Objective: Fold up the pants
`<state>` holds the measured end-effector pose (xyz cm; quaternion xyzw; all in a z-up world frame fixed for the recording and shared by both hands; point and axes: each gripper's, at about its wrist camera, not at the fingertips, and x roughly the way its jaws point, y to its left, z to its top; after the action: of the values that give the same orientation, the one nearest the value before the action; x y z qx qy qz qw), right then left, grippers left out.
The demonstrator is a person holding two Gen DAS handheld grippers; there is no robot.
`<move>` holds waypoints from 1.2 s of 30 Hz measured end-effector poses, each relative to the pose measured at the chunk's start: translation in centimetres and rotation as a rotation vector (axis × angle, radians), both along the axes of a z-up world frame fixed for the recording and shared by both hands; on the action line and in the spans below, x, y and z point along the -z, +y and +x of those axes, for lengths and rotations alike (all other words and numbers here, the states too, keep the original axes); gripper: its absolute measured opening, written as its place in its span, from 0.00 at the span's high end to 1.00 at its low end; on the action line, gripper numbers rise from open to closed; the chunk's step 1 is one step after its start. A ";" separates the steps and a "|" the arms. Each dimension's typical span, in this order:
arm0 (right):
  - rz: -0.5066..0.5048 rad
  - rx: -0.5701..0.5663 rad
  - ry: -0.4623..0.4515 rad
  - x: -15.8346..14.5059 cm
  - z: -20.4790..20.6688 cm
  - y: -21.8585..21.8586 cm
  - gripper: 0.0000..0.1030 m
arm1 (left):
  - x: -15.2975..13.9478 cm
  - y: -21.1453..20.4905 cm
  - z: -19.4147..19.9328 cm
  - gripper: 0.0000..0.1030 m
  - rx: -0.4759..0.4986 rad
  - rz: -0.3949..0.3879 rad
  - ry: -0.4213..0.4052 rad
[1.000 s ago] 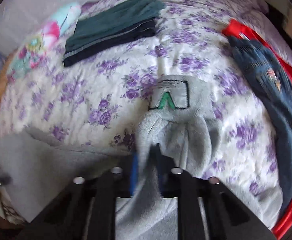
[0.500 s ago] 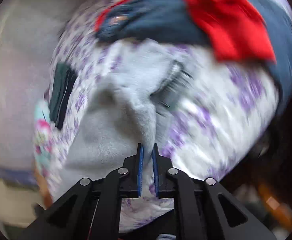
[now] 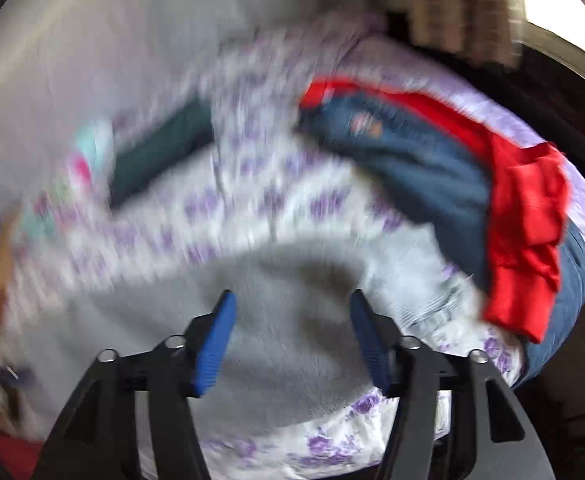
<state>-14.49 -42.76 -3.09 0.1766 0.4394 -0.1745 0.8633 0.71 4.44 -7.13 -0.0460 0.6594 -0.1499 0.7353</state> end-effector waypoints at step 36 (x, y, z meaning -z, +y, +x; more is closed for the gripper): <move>0.248 -0.776 0.192 6.4 24.5 24.4 0.92 | 0.3 3.2 0.0 0.08 -0.141 -0.058 -0.146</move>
<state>10.02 -18.40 -9.51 0.0837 0.5696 0.2024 0.7922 0.72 7.64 -7.43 -0.1025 0.5947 -0.1195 0.7884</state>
